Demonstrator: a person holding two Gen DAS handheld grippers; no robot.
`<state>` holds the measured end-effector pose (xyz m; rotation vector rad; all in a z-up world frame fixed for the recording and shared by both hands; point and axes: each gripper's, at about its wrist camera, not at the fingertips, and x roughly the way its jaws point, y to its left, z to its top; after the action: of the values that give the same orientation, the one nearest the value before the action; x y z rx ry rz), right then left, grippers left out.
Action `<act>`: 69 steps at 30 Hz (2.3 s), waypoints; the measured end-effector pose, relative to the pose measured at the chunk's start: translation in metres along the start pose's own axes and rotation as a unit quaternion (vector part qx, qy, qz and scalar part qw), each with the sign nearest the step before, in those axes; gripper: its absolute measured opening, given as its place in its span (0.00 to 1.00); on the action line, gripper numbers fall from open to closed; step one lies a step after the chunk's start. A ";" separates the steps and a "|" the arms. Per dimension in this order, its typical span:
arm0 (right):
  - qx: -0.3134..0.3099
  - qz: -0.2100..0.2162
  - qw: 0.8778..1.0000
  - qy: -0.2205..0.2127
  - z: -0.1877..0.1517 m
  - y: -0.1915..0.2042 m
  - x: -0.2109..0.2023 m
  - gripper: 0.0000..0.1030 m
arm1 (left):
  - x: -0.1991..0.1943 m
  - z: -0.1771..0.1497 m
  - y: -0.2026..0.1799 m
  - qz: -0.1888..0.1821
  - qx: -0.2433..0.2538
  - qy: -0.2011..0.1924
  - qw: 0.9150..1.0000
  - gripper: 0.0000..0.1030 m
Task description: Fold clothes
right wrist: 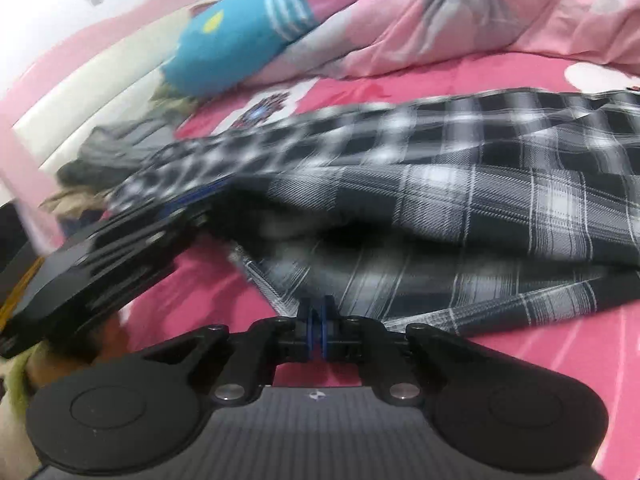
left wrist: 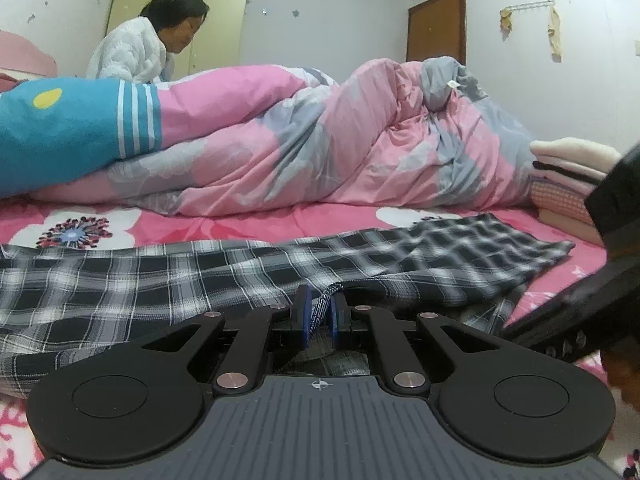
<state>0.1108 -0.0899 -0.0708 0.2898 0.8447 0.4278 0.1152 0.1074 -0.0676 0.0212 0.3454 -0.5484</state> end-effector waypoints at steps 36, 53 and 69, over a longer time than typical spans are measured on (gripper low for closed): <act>-0.002 -0.064 0.991 -0.117 -0.020 -0.039 -0.101 0.04 | 0.051 -0.008 -0.087 0.028 0.246 0.096 0.964 0.33; -0.066 -0.116 0.991 -0.029 -0.004 -0.042 -0.052 0.04 | 0.097 0.010 -0.034 -0.047 -0.024 0.135 0.989 0.13; -0.073 -0.203 0.976 -0.037 -0.007 -0.051 -0.062 0.03 | 0.098 0.007 -0.032 -0.045 -0.034 0.133 0.990 0.13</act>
<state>0.0814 -0.1630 -0.0556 -0.0067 0.7709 0.0940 0.1789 0.0298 -0.0906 0.0128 0.6270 -0.6253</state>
